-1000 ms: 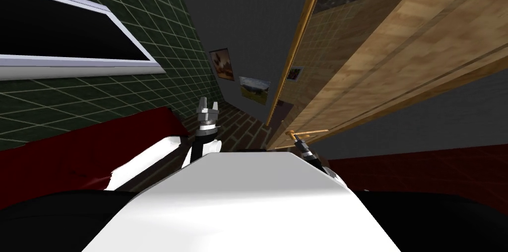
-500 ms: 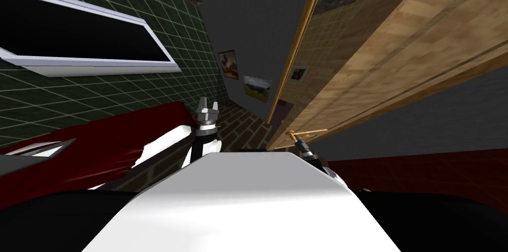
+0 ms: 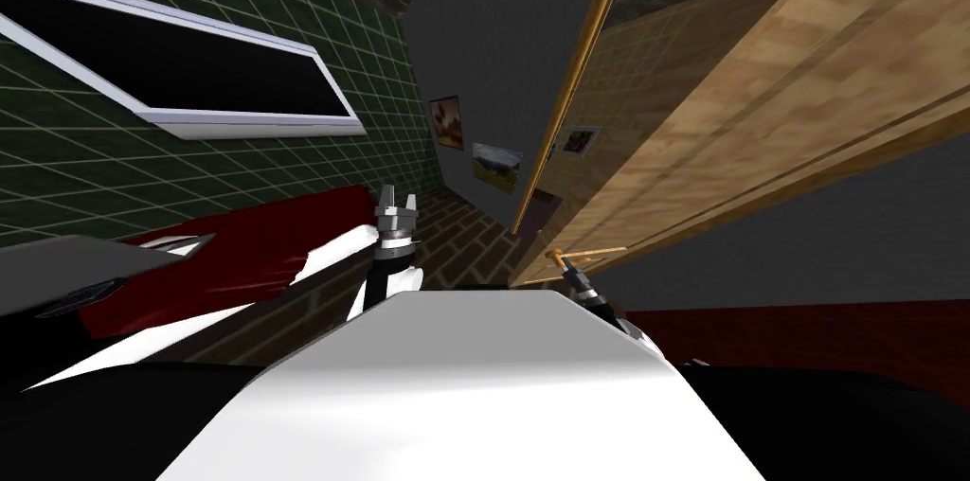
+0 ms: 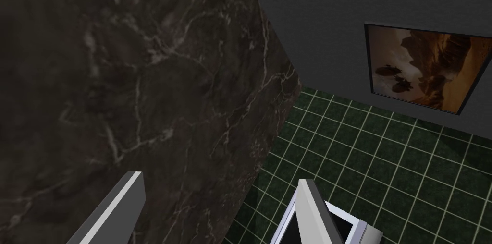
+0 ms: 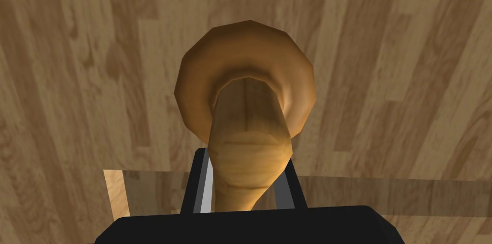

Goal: Pull the door open

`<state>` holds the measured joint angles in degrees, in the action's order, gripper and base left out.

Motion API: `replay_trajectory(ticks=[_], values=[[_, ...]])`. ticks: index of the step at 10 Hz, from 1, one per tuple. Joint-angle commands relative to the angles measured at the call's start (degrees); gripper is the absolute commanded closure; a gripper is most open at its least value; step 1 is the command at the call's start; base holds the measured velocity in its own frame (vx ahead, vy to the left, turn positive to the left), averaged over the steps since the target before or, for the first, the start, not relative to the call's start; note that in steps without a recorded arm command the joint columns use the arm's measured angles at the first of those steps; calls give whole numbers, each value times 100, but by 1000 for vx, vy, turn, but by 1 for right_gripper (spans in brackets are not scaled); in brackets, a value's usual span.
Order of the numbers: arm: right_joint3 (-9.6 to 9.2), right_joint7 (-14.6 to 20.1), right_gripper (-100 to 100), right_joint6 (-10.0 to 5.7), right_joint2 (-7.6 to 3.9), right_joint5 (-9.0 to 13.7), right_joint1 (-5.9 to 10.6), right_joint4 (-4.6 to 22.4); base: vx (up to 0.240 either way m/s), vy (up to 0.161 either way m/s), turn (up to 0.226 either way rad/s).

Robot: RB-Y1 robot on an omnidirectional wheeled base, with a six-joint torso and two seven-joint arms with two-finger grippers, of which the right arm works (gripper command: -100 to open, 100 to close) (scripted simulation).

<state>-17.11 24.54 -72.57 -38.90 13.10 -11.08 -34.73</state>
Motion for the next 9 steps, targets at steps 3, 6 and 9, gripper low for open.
replay_trajectory(ticks=[3,6,9], values=[[-27,23,100,-125,-37,13,31,162,-191,-93,167],[-47,40,100,-202,-59,25,50,245,-219,-79,158],[-93,62,100,-242,-25,5,71,290,-144,-43,84]])
